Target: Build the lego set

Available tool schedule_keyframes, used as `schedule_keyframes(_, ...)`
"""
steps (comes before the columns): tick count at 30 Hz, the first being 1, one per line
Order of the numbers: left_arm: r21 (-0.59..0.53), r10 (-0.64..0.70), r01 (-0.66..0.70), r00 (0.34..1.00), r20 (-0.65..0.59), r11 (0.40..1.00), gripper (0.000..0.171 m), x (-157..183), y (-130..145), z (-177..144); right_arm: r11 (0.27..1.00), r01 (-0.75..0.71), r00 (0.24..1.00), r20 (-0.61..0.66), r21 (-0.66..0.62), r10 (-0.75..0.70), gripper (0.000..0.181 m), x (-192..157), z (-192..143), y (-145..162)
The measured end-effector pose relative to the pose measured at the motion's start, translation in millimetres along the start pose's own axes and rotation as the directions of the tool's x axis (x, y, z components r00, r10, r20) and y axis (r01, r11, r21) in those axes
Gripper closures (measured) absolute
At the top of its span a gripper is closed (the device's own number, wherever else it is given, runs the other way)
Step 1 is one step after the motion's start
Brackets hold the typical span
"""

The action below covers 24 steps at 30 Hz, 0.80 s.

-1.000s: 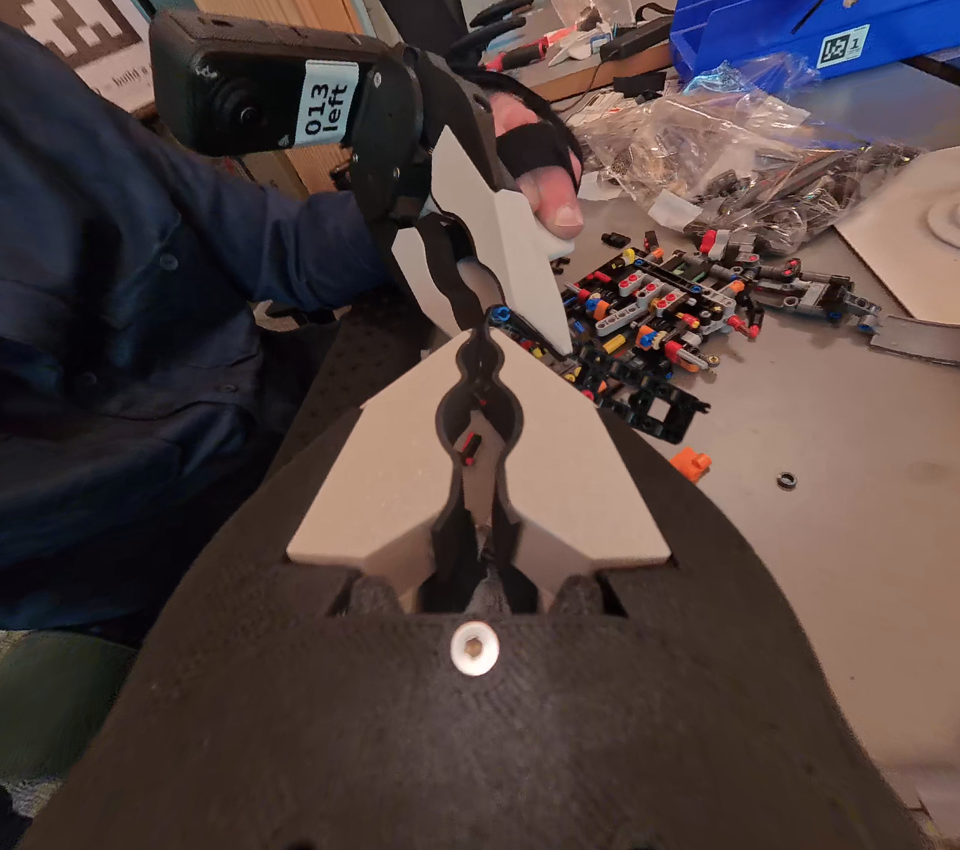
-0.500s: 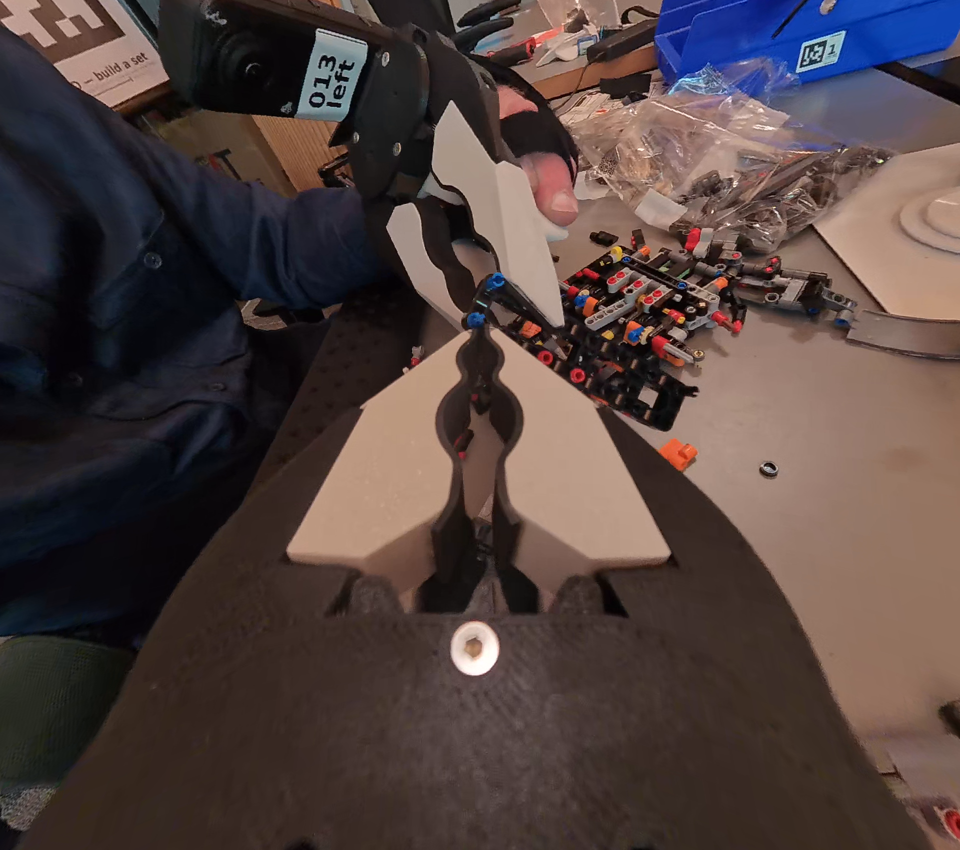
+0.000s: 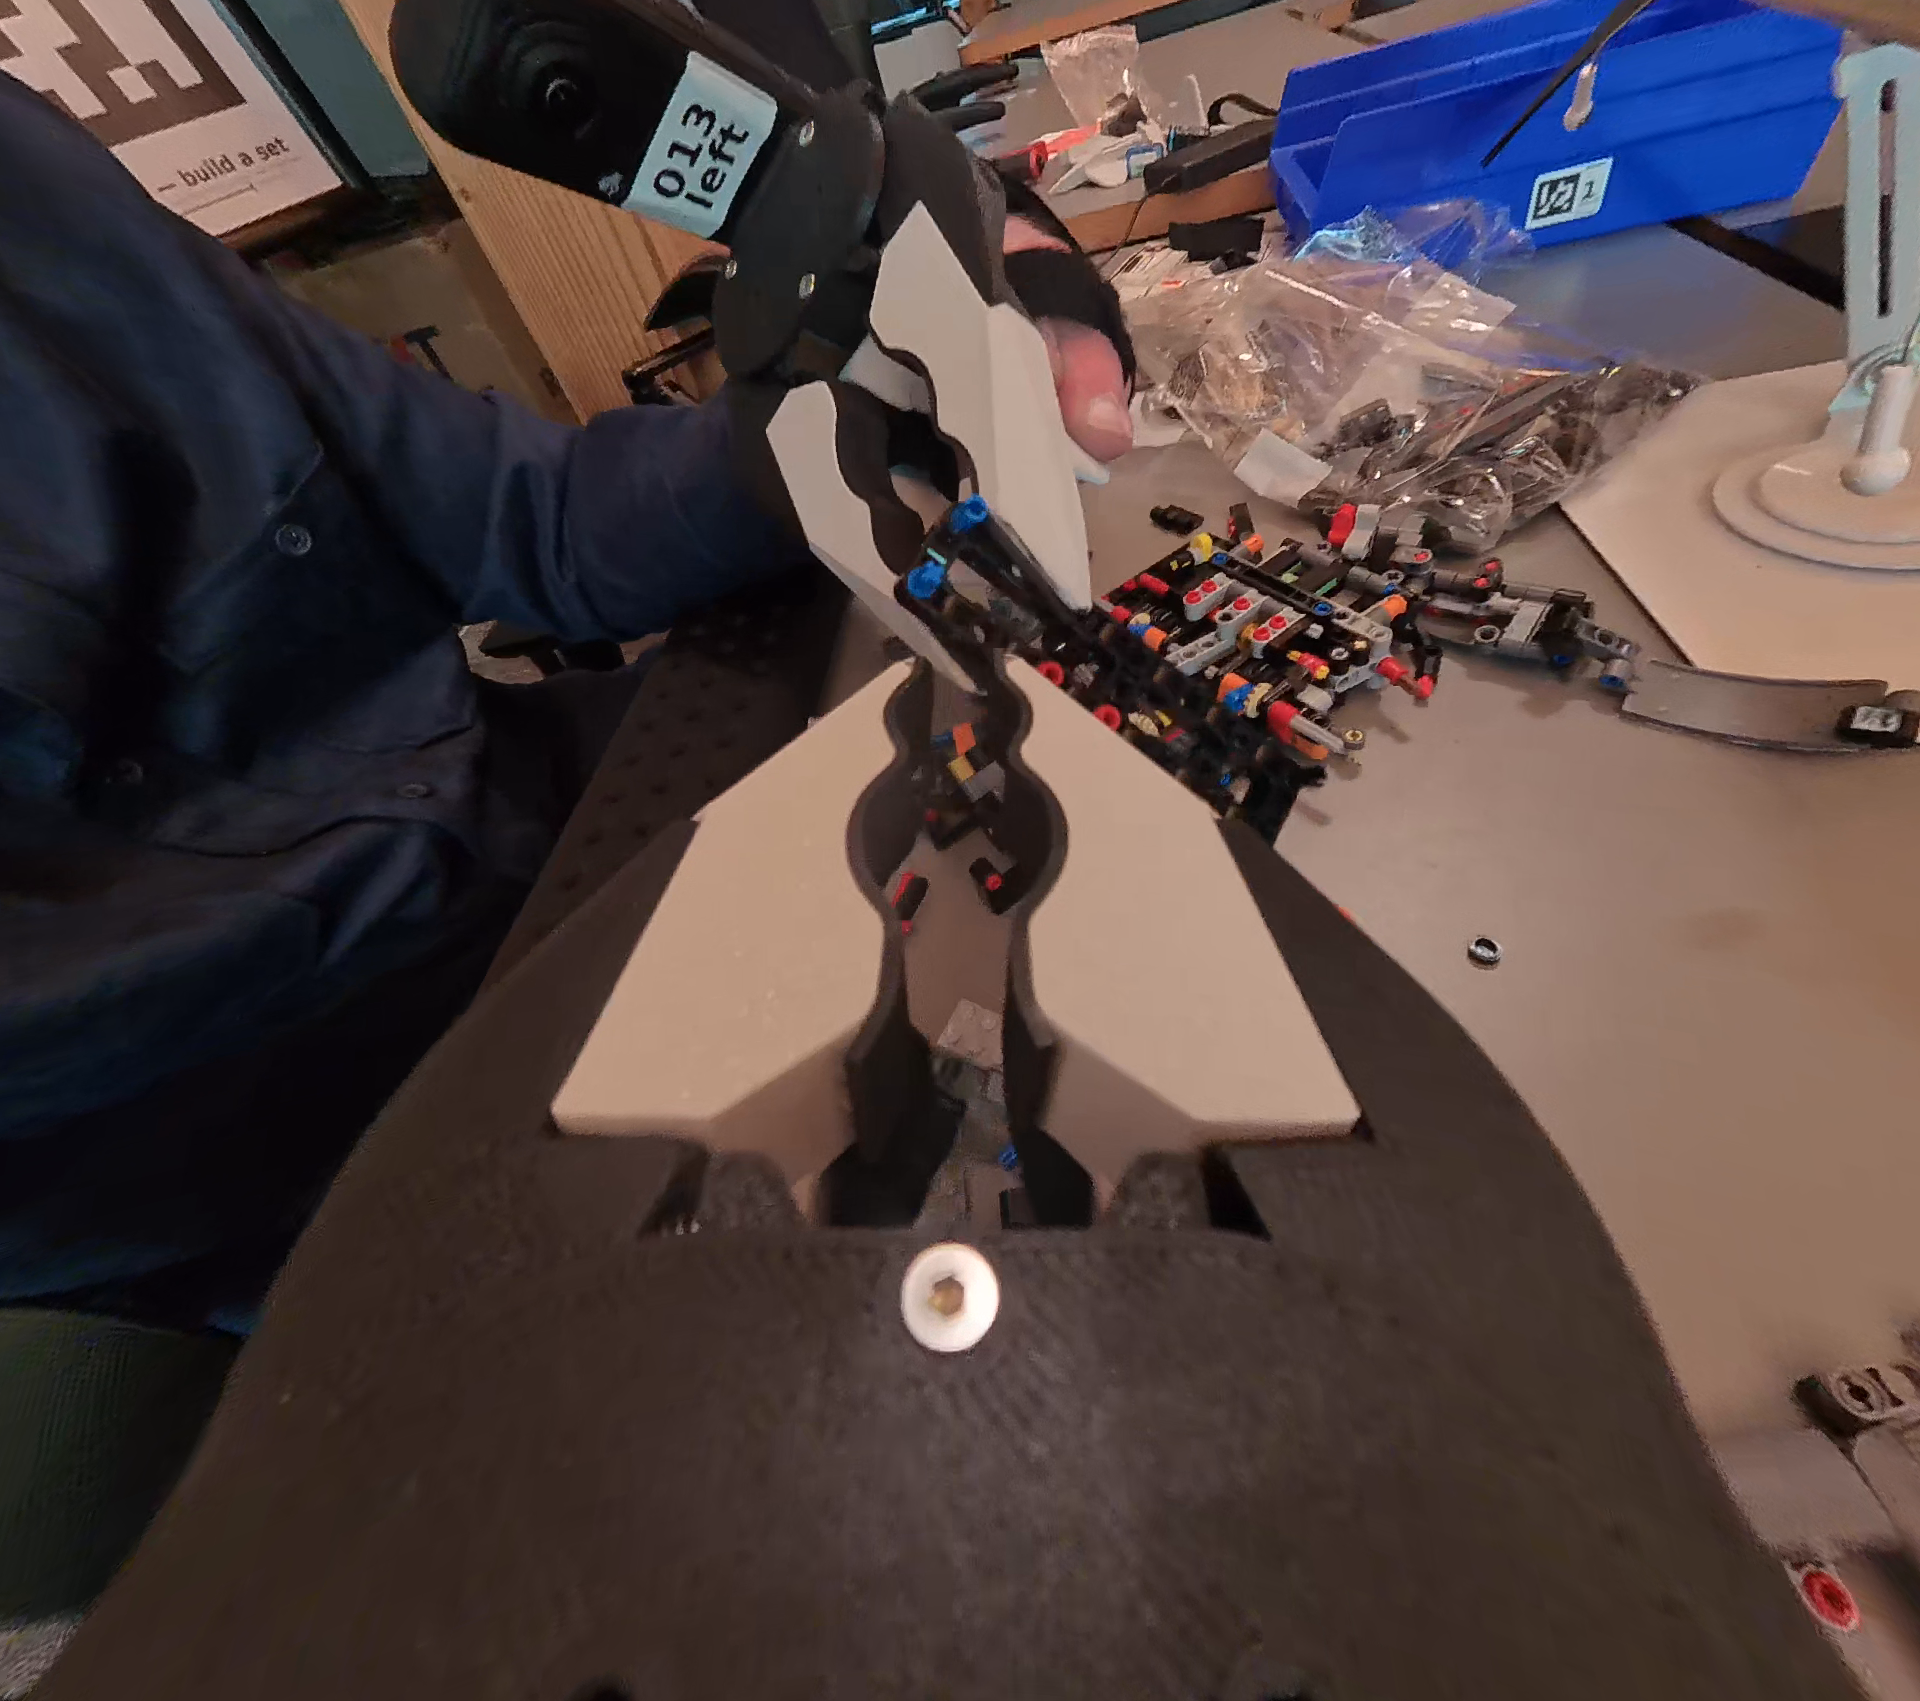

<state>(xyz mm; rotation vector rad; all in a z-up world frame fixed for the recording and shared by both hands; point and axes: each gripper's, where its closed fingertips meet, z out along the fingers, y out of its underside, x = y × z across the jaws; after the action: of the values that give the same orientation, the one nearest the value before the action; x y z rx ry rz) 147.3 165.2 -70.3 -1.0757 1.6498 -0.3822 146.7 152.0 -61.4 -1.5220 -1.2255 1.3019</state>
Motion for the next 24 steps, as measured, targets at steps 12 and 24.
schedule_keyframes(12, -0.05, 0.055, -0.056, 0.998, -0.033, 0.997, 0.152, 11, 5, 7, 0.999, -0.051, 0.994, 0.097, 0.012, 0.05, 0.173, -10, 9, 0)
schedule_keyframes(24, -0.076, 0.07, -0.066, 0.996, 0.06, 0.995, 0.146, -2, 8, 12, 1.0, -0.012, 1.0, 0.026, -0.004, 0.013, 0.181, -3, 7, 0)
